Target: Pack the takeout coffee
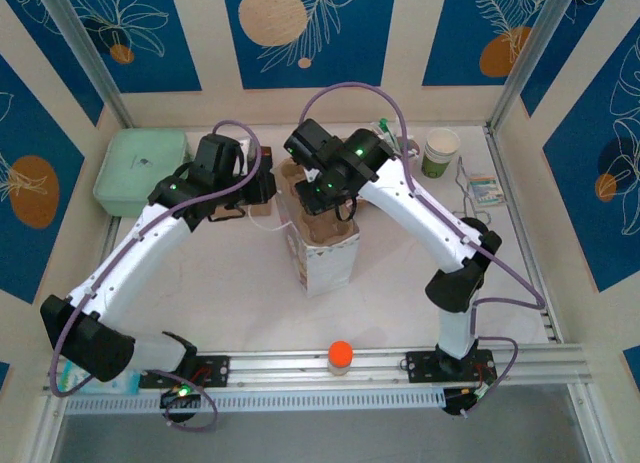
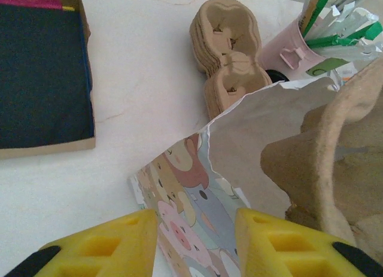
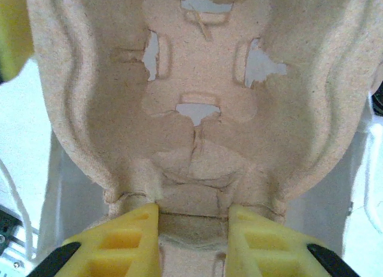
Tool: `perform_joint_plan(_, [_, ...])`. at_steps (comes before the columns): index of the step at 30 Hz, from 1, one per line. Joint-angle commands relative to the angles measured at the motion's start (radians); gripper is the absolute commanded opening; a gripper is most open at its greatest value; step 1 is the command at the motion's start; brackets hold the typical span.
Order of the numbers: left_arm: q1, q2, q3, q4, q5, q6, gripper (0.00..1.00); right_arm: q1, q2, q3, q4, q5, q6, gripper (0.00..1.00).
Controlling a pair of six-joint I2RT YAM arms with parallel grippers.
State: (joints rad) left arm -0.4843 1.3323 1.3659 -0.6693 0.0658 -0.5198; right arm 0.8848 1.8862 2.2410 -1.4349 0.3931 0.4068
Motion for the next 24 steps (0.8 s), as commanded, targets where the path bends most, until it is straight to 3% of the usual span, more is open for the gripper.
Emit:
perform_joint_plan(1, [0.013,-0.04,-0.006,-0.003,-0.009,0.015,0.36,0.01,0.02,-0.018,-0.03,0.007,-0.012,0.26])
perform_joint_plan(15, [0.013,-0.054,-0.013,0.005,-0.003,0.014,0.14,0.006,0.033,-0.069,-0.009,-0.01,-0.012,0.26])
perform_joint_plan(21, [0.013,-0.056,-0.021,0.007,0.0,0.014,0.14,0.0,0.033,-0.097,0.011,-0.025,-0.011,0.26])
perform_joint_plan(24, [0.013,-0.058,-0.024,0.006,-0.001,0.016,0.19,-0.001,0.032,-0.108,0.014,-0.032,-0.011,0.26])
